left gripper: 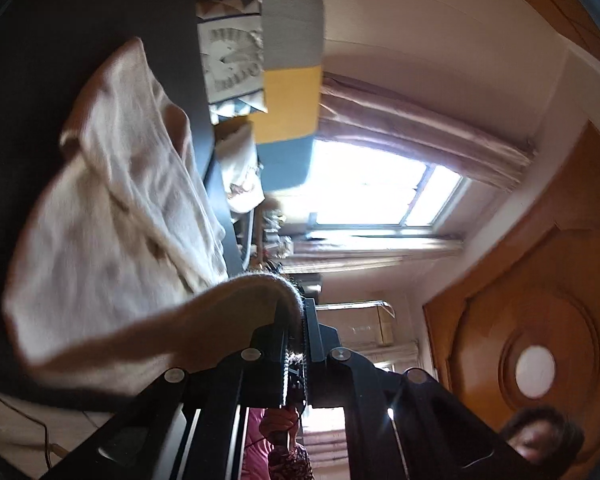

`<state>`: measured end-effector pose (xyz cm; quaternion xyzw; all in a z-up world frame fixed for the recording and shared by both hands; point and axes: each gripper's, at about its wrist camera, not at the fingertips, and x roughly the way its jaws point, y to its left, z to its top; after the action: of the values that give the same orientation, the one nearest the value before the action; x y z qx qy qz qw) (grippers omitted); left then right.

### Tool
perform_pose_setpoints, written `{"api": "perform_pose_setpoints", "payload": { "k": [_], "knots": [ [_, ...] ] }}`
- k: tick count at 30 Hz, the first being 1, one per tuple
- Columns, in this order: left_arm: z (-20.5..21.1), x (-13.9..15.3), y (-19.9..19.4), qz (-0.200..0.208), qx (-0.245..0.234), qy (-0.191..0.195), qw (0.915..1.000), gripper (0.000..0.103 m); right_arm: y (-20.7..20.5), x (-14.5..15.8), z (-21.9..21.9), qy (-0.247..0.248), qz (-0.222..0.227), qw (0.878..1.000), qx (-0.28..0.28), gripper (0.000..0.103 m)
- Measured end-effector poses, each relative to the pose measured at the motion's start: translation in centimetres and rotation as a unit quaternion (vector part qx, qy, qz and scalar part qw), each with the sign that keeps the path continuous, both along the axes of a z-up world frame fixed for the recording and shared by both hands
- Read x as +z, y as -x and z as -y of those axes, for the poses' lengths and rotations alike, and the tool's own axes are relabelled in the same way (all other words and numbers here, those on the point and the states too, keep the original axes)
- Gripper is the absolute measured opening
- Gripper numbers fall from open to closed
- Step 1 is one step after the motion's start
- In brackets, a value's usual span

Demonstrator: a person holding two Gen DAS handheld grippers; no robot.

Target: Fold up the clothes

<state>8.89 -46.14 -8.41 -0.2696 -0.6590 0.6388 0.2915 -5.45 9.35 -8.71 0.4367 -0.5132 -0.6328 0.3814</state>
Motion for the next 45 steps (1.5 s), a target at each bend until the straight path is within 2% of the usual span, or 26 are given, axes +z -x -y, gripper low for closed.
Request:
{"api": "perform_pose_setpoints", "payload": {
  "k": [2,6,12,18,24,28,31,33,36,41,45],
  "knots": [
    [0.7,-0.4,1.7,0.007,0.012,-0.004,0.9999,0.004,2.3,-0.2,0.0,0.003,0.011,1.0,-0.009,0.006],
    [2.0,-0.9,5.2,0.019,0.031,-0.006,0.9993,0.004,5.9,0.9,0.6,0.0,0.001,1.0,-0.014,0.006],
    [2.8,-1.5,9.3,0.039,0.05,0.004,0.998,0.004,10.5,1.9,2.2,-0.027,-0.01,0.999,-0.028,0.006],
    [3.9,-3.5,13.3,0.072,0.072,0.007,0.9948,0.004,14.8,-1.3,3.4,-0.044,0.033,0.997,-0.048,0.006],
    [3.9,-7.0,15.9,0.118,0.074,-0.007,0.9902,0.004,16.6,-4.9,3.8,-0.045,0.087,0.993,-0.063,0.007],
    [3.5,-8.5,16.5,0.137,0.06,0.004,0.9887,0.004,16.9,-6.2,3.7,-0.046,0.112,0.991,-0.063,0.011],
    [3.6,-9.3,16.6,0.147,0.064,-0.015,0.987,0.005,17.2,-6.7,3.8,-0.045,0.133,0.988,-0.067,0.015],
    [3.7,-9.6,16.6,0.15,0.067,-0.029,0.9859,0.007,17.7,-6.7,3.9,-0.023,0.134,0.988,-0.068,0.026],
    [3.6,-9.5,16.9,0.148,0.067,-0.044,0.9857,0.011,18.3,-5.7,4.0,0.01,0.117,0.991,-0.069,0.034],
    [3.4,-9.8,17.6,0.152,0.075,-0.089,0.9816,0.012,19.6,-6.0,4.0,0.026,0.131,0.988,-0.081,0.038],
    [3.6,-10.6,17.6,0.149,0.093,-0.127,0.9762,0.012,20.2,-6.6,3.9,0.058,0.14,0.984,-0.094,0.04]
  ]
}}
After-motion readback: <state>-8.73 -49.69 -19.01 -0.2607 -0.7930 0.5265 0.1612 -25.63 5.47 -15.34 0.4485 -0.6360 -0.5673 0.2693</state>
